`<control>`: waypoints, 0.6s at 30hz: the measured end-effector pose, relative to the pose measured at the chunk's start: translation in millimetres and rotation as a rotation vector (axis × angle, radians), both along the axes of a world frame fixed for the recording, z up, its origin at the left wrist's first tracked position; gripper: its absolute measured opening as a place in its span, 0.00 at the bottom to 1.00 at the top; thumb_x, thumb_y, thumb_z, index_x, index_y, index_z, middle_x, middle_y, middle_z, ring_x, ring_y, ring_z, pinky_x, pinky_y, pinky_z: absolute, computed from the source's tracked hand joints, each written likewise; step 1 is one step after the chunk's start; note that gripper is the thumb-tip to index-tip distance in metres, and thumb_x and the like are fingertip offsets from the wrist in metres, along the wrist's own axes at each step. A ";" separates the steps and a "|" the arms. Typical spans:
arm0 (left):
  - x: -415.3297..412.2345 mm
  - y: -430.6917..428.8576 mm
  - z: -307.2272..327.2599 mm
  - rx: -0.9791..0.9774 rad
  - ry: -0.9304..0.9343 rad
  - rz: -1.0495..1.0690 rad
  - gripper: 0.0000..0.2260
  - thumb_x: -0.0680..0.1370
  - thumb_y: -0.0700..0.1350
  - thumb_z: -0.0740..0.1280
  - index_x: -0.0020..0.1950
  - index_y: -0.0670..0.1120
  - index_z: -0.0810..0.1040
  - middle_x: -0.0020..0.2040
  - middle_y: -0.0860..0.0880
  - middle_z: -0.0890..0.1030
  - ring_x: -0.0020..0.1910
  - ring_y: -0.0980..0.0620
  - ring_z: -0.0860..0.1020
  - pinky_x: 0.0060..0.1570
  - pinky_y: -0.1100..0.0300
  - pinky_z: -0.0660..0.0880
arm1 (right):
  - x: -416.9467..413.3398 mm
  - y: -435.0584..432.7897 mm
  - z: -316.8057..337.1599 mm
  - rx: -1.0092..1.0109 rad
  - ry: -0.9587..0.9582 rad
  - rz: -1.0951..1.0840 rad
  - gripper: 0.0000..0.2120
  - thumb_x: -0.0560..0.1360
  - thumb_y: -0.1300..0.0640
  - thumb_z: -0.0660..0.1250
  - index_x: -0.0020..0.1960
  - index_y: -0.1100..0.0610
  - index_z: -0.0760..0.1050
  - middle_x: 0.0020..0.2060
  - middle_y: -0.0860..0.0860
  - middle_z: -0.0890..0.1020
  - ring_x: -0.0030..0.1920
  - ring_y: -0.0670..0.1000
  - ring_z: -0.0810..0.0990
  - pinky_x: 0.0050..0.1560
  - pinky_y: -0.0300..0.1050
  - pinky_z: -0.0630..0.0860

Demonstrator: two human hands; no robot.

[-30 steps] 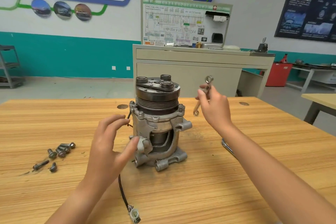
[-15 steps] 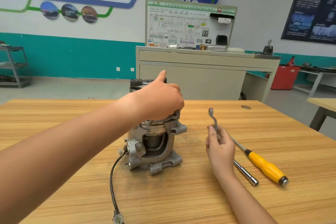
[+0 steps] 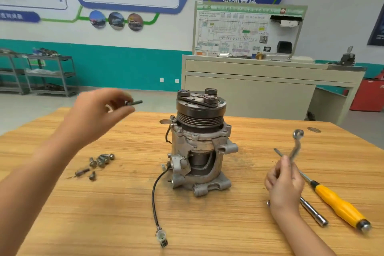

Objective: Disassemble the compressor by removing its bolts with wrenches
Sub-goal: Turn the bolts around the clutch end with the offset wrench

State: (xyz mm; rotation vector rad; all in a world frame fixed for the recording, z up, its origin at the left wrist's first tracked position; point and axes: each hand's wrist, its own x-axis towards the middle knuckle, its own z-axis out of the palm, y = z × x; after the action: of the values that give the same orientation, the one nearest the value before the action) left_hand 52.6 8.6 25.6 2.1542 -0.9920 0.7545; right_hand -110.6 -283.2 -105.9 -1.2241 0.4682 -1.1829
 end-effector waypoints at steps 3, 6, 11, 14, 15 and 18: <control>15.8 60.5 -69.5 -0.090 0.375 0.298 0.10 0.72 0.42 0.72 0.53 0.41 0.81 0.46 0.46 0.83 0.41 0.53 0.76 0.43 0.60 0.70 | 3.8 -1.5 -4.5 0.096 0.040 0.019 0.16 0.79 0.49 0.56 0.34 0.53 0.62 0.19 0.43 0.64 0.19 0.40 0.61 0.18 0.31 0.57; 21.1 96.3 -116.5 -0.043 0.494 0.455 0.07 0.72 0.41 0.73 0.49 0.41 0.83 0.47 0.43 0.84 0.43 0.49 0.77 0.43 0.56 0.69 | 5.6 -1.6 -9.8 0.119 0.103 0.026 0.16 0.79 0.48 0.56 0.35 0.53 0.62 0.18 0.43 0.65 0.18 0.41 0.61 0.18 0.31 0.57; 29.4 96.7 -138.1 0.069 0.497 0.483 0.05 0.72 0.42 0.72 0.47 0.43 0.83 0.44 0.46 0.83 0.42 0.49 0.75 0.41 0.58 0.66 | 7.8 4.7 -8.8 0.057 0.171 0.047 0.14 0.79 0.53 0.55 0.35 0.55 0.62 0.23 0.51 0.61 0.17 0.42 0.60 0.17 0.32 0.56; 35.1 82.6 -139.6 0.122 0.479 0.514 0.09 0.73 0.44 0.71 0.52 0.42 0.82 0.47 0.45 0.83 0.45 0.47 0.77 0.39 0.59 0.64 | 8.7 7.4 -8.0 0.048 0.238 0.035 0.13 0.78 0.53 0.55 0.36 0.56 0.64 0.20 0.50 0.62 0.19 0.47 0.60 0.17 0.32 0.55; 37.0 78.1 -140.2 0.128 0.475 0.522 0.10 0.74 0.44 0.70 0.53 0.42 0.82 0.48 0.45 0.83 0.46 0.46 0.78 0.39 0.60 0.65 | 8.9 7.2 -7.5 0.057 0.243 0.030 0.13 0.79 0.52 0.55 0.36 0.56 0.64 0.21 0.50 0.61 0.19 0.47 0.60 0.17 0.32 0.55; 38.9 70.5 -139.6 0.122 0.467 0.558 0.11 0.75 0.44 0.69 0.56 0.43 0.81 0.50 0.45 0.83 0.49 0.45 0.78 0.40 0.60 0.65 | 9.2 7.4 -4.9 0.090 0.251 0.024 0.13 0.79 0.53 0.55 0.37 0.56 0.64 0.19 0.49 0.61 0.17 0.44 0.59 0.17 0.31 0.54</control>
State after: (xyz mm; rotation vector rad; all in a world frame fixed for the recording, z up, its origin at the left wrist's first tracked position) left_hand 91.5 79.1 -114.0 2.5819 -0.1965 0.3954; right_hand -101.4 -275.8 -110.9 -1.3024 0.6845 -0.9815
